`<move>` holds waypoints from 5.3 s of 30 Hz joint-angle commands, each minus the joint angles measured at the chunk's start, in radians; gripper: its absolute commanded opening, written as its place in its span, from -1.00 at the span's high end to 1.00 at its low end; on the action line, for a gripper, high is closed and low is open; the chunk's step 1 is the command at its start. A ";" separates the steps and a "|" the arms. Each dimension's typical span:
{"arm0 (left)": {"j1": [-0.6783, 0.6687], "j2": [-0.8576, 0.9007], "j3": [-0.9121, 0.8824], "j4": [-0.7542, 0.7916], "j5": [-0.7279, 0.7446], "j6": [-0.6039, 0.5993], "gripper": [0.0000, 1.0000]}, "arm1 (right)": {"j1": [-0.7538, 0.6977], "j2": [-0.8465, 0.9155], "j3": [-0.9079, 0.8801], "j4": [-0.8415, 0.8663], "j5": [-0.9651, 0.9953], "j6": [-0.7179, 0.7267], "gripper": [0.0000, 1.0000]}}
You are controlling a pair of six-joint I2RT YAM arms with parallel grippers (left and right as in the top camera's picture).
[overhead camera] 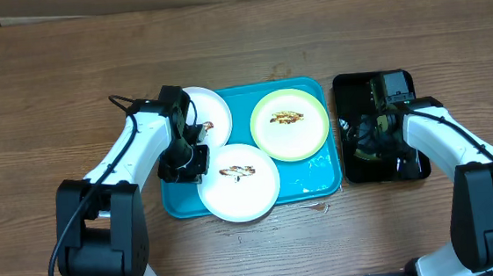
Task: Clean dirty plates on tray and stack at the side
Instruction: 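Lift the sponge with the right gripper out of the black tray, then scrub the front white plate with the sponge while the left gripper holds it, then continue scrubbing the white plate surface with the right-held sponge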
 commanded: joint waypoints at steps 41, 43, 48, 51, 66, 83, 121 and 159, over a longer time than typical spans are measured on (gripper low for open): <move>-0.009 -0.019 0.019 0.007 -0.005 0.004 0.57 | 0.548 -0.137 0.194 -0.012 -0.397 -0.012 0.93; -0.009 -0.019 0.017 0.010 0.002 0.004 0.59 | 0.579 -0.119 0.194 0.014 -0.393 -0.006 0.93; -0.010 -0.019 0.012 0.013 0.002 0.003 0.67 | 0.629 -0.062 0.194 0.074 -0.385 0.037 0.93; -0.016 -0.019 0.012 0.017 0.003 0.003 0.70 | 0.654 -0.019 0.194 0.108 -0.386 0.040 0.93; -0.051 -0.019 0.012 0.005 -0.011 0.004 0.53 | 0.692 0.070 0.194 0.203 -0.337 0.074 0.93; 0.000 -0.021 0.014 -0.023 -0.052 -0.068 -0.05 | 0.695 0.070 0.194 0.210 -0.277 0.071 0.93; -0.001 -0.020 -0.114 0.116 0.107 -0.082 0.92 | 0.756 0.105 0.192 0.224 -0.267 0.223 0.93; -0.080 -0.020 -0.114 0.184 0.203 -0.041 0.92 | 0.797 0.212 0.360 -0.015 -0.117 -0.098 0.93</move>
